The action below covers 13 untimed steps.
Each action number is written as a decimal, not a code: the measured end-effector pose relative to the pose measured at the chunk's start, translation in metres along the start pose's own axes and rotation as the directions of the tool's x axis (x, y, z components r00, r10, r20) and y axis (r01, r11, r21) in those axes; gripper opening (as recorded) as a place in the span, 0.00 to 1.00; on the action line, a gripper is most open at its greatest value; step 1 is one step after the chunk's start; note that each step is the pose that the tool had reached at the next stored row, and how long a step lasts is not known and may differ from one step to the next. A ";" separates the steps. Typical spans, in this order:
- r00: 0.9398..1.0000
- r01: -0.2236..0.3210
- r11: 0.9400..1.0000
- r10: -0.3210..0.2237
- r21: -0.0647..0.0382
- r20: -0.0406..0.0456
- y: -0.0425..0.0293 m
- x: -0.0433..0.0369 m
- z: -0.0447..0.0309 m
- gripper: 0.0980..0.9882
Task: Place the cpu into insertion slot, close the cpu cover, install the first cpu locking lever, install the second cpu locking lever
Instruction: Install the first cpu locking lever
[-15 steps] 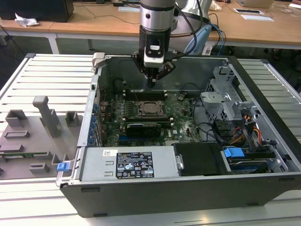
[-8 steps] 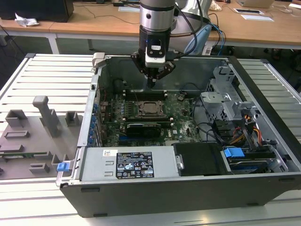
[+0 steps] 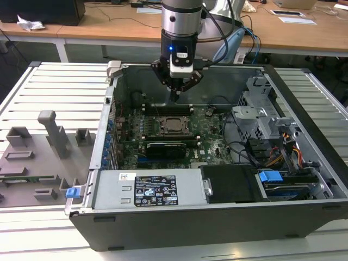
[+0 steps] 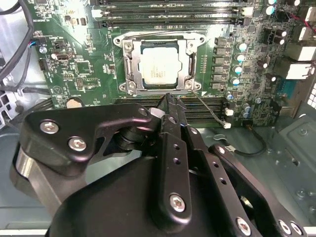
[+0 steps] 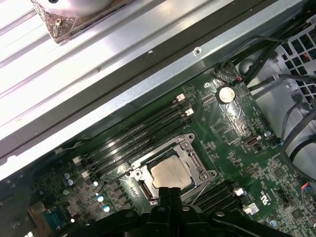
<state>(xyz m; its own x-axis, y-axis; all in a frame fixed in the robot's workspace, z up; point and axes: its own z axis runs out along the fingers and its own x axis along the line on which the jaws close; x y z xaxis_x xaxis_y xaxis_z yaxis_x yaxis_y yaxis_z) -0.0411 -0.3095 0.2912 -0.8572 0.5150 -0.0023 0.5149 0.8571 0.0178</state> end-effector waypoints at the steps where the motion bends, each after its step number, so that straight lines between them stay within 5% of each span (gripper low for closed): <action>1: 1.000 0.006 1.000 -0.006 0.000 0.000 0.0000 0.0000 0.0000 0.01; 13: 0.998 0.068 0.998 -0.068 0.000 -0.001 0.0000 0.0000 0.0000 0.01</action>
<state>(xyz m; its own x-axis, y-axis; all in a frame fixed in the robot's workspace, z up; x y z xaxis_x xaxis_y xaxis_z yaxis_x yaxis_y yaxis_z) -0.0411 -0.3095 0.2912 -0.8904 0.4552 -0.0023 0.4551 0.8903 0.0179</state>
